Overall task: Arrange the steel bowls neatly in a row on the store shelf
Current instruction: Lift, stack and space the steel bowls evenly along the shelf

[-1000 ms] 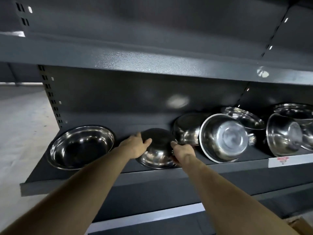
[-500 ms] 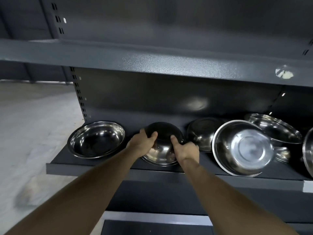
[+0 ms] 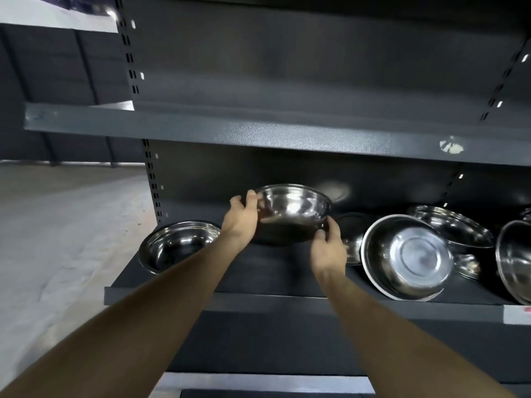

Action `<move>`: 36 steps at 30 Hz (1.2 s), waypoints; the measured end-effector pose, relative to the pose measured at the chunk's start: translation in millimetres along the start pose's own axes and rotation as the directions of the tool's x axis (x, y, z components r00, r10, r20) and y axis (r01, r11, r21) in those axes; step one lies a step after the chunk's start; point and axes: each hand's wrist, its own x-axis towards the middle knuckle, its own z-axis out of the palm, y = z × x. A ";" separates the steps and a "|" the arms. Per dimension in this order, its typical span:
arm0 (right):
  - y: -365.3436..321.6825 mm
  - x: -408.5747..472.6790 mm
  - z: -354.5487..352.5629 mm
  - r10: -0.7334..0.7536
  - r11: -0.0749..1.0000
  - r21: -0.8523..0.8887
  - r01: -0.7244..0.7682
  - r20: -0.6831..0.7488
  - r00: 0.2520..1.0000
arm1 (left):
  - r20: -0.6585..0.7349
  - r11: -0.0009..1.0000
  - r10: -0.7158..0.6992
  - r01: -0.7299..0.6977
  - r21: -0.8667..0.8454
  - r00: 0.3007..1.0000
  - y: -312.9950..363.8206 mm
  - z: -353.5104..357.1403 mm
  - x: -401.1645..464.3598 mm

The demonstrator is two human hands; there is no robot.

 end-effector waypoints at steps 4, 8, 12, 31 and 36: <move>-8.9 -7.1 -3.0 0.158 0.964 0.221 -0.149 -0.022 0.987 | 0.053 0.998 -0.045 0.043 0.037 0.998 -1.7 -5.9 -4.6; -13.2 -6.4 -6.7 0.221 0.951 0.218 -0.217 0.008 0.975 | 0.095 0.997 -0.007 -0.001 0.083 0.995 -5.2 -7.7 -7.5; -13.0 -5.9 -12.3 0.241 0.957 0.160 -0.240 0.016 0.970 | 0.106 0.987 0.034 -0.049 0.151 0.994 -9.3 -8.5 -12.7; -17.2 -4.5 -20.1 0.322 0.937 0.122 -0.326 0.057 0.945 | 0.204 0.858 0.134 -0.216 0.466 0.970 -19.6 -27.7 -9.8; -24.7 -4.5 -1.2 0.309 0.941 0.118 -0.317 0.085 0.947 | 0.145 0.573 0.232 -0.255 0.779 0.962 -23.6 -81.0 0.5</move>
